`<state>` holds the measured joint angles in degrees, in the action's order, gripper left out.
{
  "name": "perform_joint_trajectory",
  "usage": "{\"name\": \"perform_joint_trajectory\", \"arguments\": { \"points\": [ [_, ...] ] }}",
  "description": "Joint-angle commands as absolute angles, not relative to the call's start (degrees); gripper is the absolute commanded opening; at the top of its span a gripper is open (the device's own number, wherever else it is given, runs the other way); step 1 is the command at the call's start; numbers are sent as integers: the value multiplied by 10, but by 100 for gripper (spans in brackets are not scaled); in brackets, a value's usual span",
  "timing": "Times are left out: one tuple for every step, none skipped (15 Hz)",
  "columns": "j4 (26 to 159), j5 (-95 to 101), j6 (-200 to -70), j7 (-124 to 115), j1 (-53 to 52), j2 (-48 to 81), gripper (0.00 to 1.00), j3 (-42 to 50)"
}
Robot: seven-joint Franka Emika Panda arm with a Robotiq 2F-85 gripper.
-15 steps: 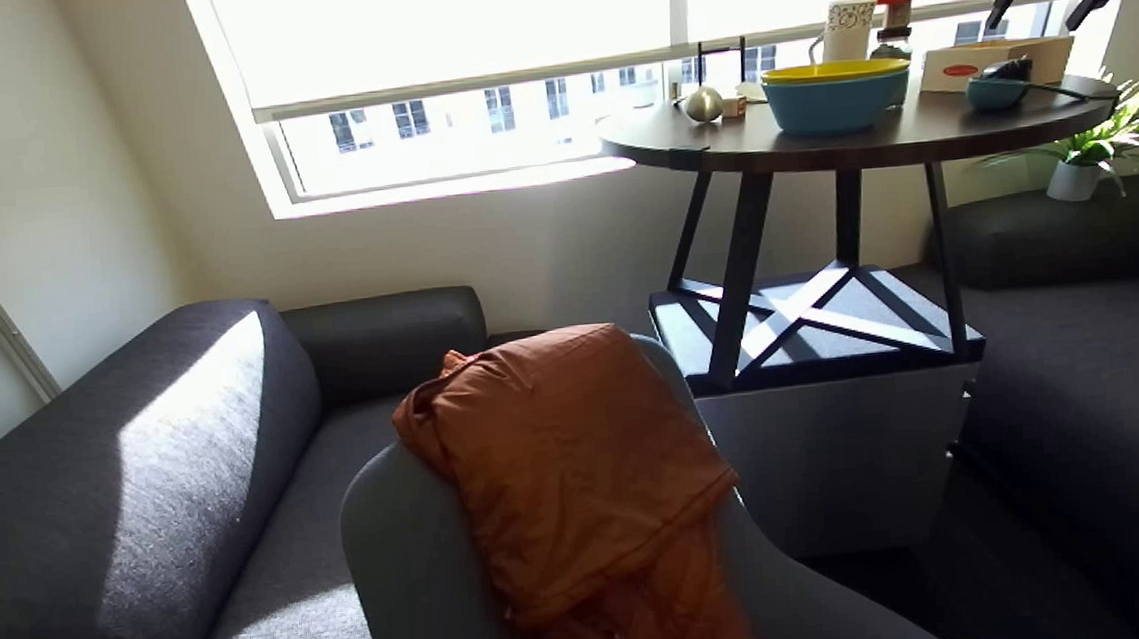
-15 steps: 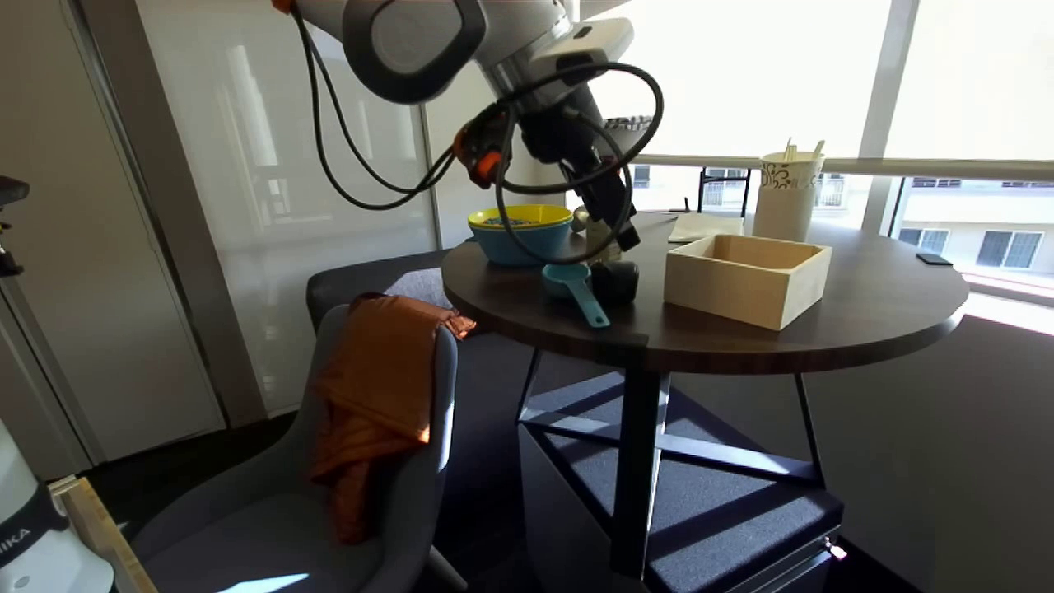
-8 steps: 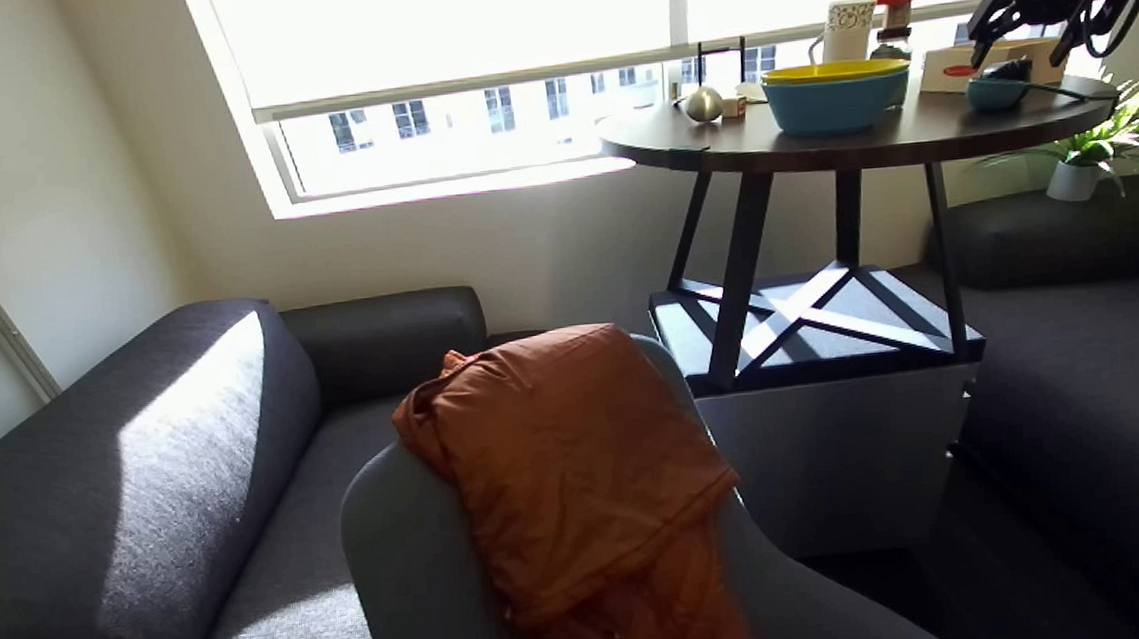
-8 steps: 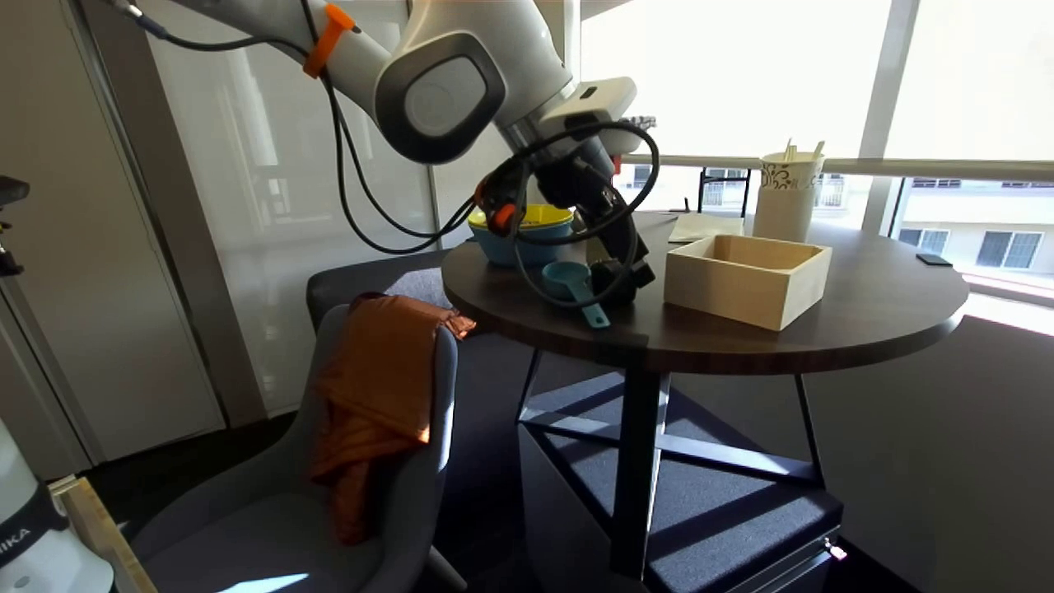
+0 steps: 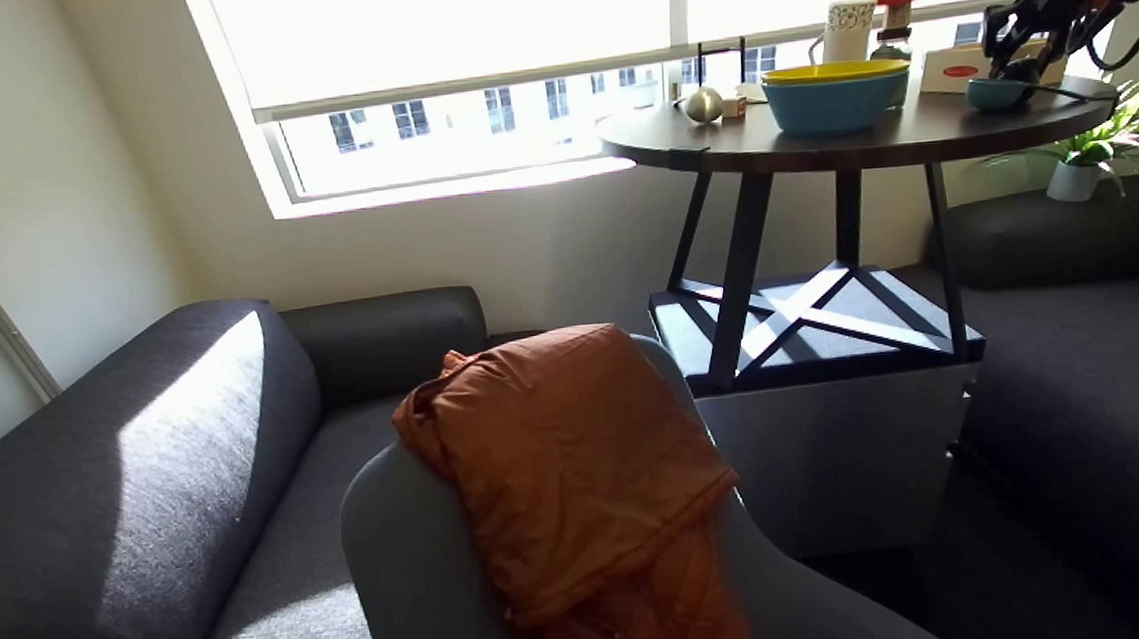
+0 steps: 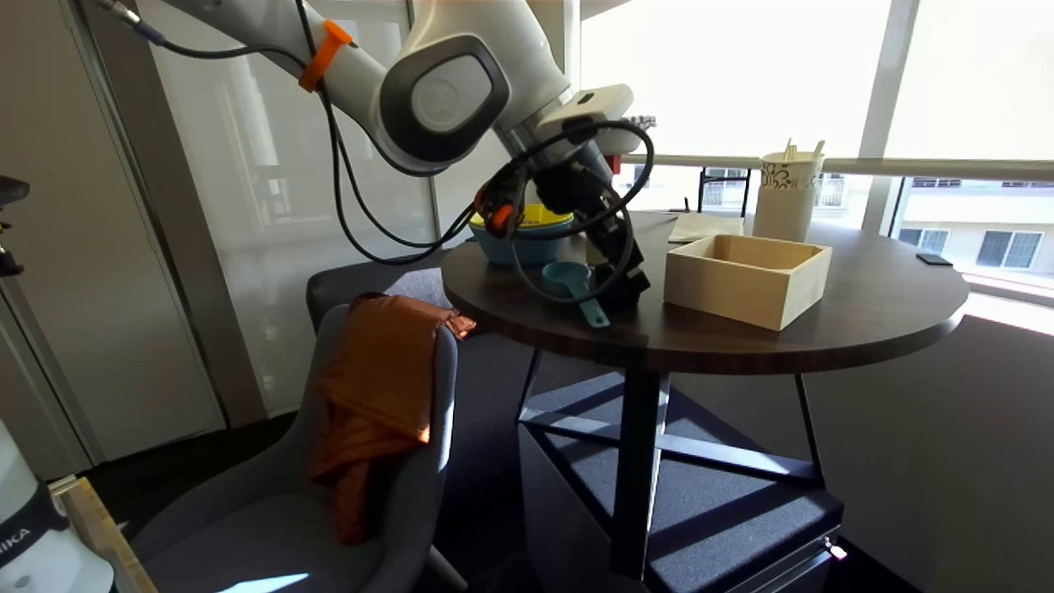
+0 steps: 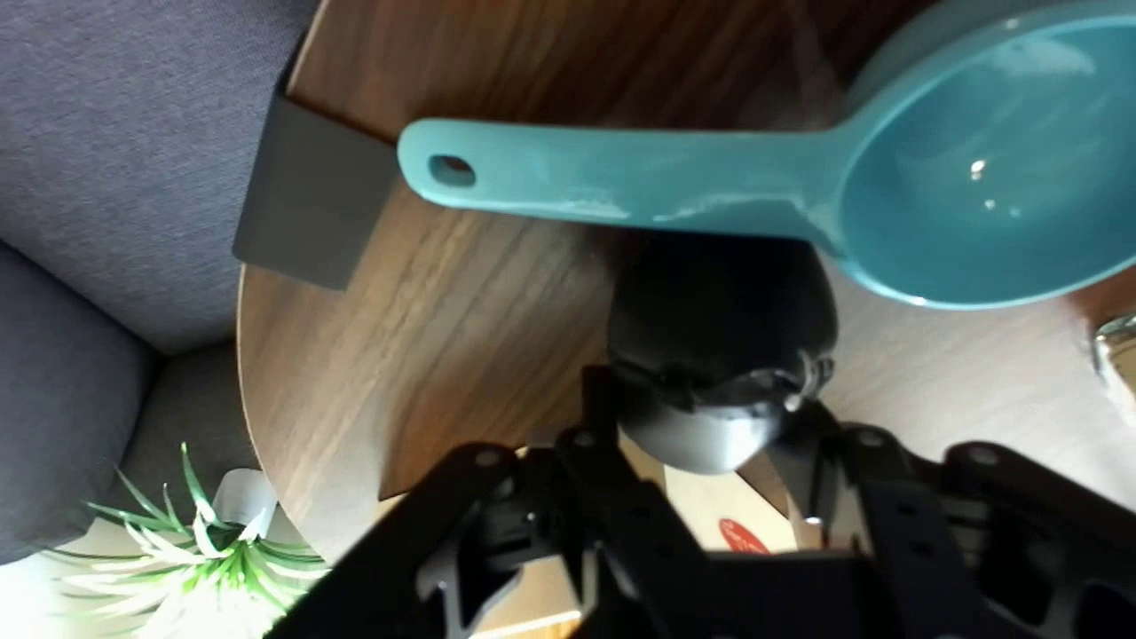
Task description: Put the black object inside the box
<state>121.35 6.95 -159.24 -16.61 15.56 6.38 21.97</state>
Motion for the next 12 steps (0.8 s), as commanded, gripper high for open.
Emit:
{"name": "perform_joint_trajectory", "arguments": {
  "points": [
    [1221,90,-1563,-181,150,37,16,224],
    [1219,87,-1557,-180,157,33,10,219],
    [1219,85,-1554,-180,159,28,2,218],
    [1219,75,-1553,-176,163,20,2,217],
    [1217,64,-1549,-168,167,11,4,216],
    [1217,50,-1544,-157,172,1,5,215],
    [1217,28,-1539,-143,177,-11,3,213],
    [1216,13,-1536,-139,180,-21,4,212],
    [1211,-12,-1533,-130,183,-29,4,213],
    [1205,-32,-1528,-127,184,-35,4,213],
    [1199,-54,-1537,-132,185,-37,4,213],
    [1190,-78,-1552,-139,185,-34,4,213]
  ]
}}
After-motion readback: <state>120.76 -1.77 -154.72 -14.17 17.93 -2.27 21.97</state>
